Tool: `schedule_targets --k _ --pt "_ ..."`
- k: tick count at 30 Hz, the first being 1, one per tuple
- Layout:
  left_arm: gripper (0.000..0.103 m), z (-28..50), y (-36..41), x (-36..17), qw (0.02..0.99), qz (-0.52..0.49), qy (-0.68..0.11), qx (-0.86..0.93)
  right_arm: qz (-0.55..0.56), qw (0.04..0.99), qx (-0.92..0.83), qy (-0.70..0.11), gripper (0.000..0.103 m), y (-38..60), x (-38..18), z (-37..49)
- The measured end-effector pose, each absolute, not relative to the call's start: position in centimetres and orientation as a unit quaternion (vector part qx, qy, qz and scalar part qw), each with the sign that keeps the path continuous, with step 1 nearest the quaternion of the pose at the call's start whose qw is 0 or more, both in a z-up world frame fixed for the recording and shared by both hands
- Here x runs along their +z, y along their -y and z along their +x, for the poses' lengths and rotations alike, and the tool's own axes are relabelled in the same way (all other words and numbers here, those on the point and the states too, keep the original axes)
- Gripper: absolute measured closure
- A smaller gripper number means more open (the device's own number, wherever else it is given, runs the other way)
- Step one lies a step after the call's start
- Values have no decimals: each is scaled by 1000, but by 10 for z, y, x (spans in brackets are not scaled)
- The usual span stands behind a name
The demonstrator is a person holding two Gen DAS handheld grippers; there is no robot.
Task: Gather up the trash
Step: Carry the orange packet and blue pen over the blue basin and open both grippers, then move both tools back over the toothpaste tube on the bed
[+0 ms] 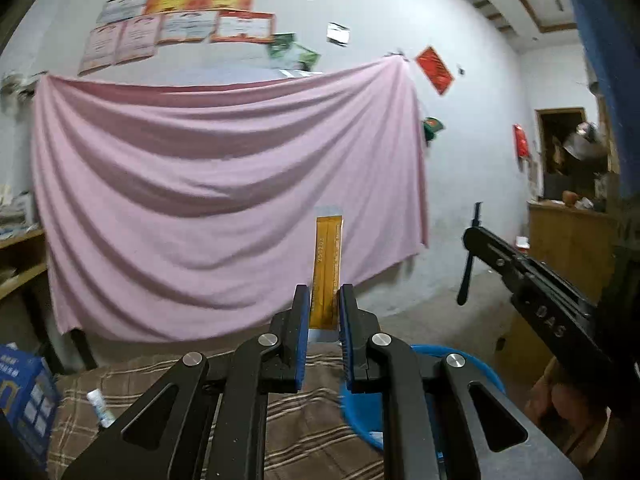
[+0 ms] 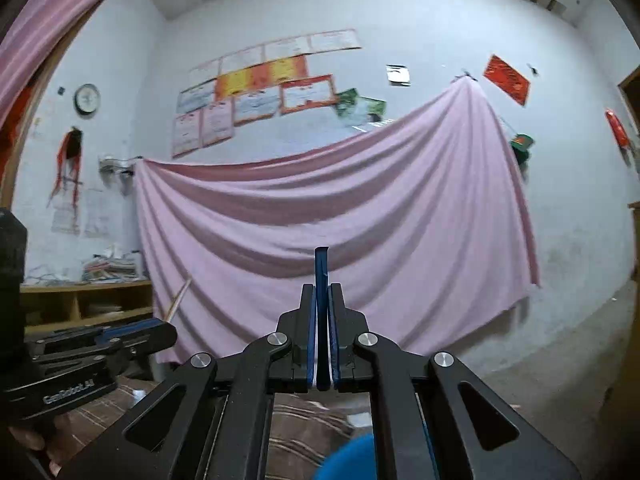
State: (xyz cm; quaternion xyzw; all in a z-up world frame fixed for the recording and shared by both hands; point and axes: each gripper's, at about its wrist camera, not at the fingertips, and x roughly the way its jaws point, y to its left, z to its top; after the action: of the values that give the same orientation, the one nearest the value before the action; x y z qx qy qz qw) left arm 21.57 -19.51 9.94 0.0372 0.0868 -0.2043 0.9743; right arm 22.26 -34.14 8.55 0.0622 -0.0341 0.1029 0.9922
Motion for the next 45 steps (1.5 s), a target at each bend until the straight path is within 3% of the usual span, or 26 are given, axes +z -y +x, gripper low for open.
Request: schedule_targets --k 14,33,36,38,41,45 --pt "92 237 270 73 955 58 -140 -255 77 995 53 -29 99 400 62 228" --pt "89 279 266 58 933 4 -248 -261 92 991 34 -94 95 420 42 243" --pt "80 282 261 58 931 -7 -259 -257 93 990 34 -99 89 419 41 244" --pt "78 281 257 58 932 -16 -260 -254 93 990 34 -99 73 418 41 244" --pt "77 279 249 62 935 -18 -259 -242 95 990 36 -95 67 417 41 243" --pt "64 272 233 67 943 -29 -245 -221 94 991 38 -87 55 411 44 241"
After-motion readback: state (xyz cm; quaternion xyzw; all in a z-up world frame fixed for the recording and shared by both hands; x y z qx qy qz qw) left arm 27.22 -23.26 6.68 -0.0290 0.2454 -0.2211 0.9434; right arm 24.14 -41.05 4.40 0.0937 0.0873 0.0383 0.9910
